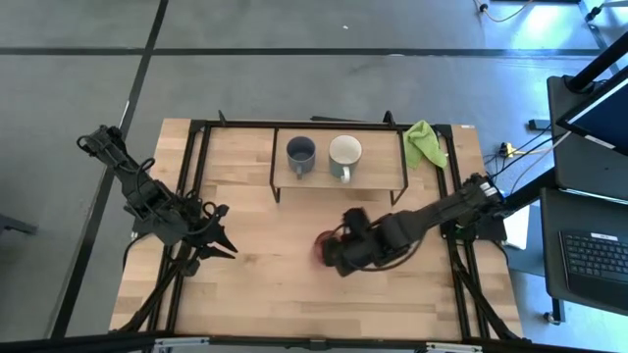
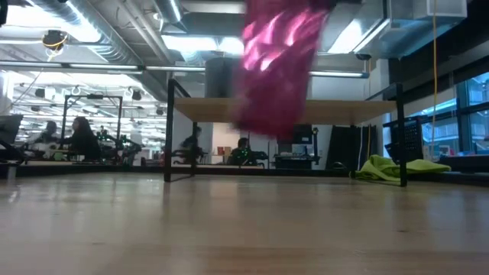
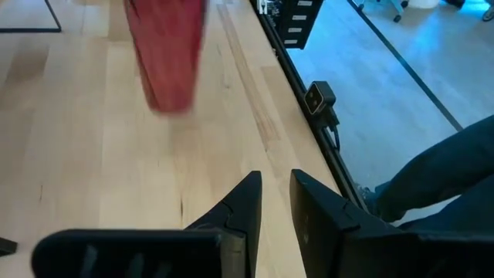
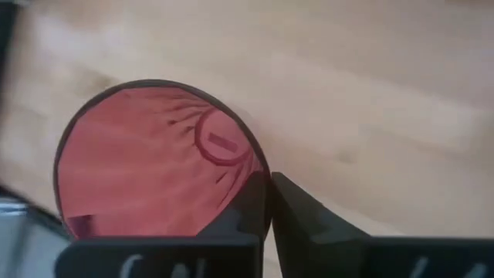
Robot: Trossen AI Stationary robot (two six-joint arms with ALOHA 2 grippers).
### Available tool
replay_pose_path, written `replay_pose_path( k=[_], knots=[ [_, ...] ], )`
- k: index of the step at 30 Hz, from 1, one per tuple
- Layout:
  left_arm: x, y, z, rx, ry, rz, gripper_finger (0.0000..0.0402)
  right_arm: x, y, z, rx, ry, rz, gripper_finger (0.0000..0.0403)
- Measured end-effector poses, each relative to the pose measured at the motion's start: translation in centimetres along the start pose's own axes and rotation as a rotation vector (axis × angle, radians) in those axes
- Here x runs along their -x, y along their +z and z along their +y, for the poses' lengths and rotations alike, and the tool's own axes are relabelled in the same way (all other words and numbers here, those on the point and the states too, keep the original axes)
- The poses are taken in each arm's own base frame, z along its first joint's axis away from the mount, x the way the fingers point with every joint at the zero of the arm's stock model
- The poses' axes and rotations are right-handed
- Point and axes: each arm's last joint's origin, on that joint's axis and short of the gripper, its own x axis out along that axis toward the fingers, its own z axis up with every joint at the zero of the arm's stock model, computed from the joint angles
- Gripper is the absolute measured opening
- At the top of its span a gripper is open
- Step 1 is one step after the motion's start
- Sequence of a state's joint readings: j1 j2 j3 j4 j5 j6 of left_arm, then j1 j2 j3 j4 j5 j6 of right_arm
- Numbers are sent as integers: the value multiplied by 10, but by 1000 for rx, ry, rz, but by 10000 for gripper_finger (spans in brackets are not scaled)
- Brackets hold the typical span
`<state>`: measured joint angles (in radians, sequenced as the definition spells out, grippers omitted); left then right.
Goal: Stack small to large cups/mugs on shelf
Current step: Put the purple cup on the shelf
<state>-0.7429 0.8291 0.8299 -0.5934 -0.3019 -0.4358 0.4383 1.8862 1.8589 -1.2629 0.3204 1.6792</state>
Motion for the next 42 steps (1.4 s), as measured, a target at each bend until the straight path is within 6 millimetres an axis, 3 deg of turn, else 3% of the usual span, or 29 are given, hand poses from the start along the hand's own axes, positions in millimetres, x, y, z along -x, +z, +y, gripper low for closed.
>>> replay_pose_path(
  k=[4,9,18,24,34,37,42],
  knots=[
    [0,0,0,0,2,-1,64,52,5,-13,-8,-98,-50,12],
    [0,0,1,-20,22,-10,64,85,12,-20,-23,22,-129,9],
    [0,0,1,0,29,-12,64,66,8,-25,29,-73,-11,8],
    [0,0,1,-1,30,-10,64,65,1,-27,13,-85,37,8],
    [0,0,1,-3,32,-4,64,87,-33,-33,-76,-39,104,8],
    [0,-2,2,-6,41,8,64,96,-29,-37,-80,-19,122,8],
    [-1,-1,4,1,50,8,64,123,-7,-51,-59,91,36,8]
  ],
)
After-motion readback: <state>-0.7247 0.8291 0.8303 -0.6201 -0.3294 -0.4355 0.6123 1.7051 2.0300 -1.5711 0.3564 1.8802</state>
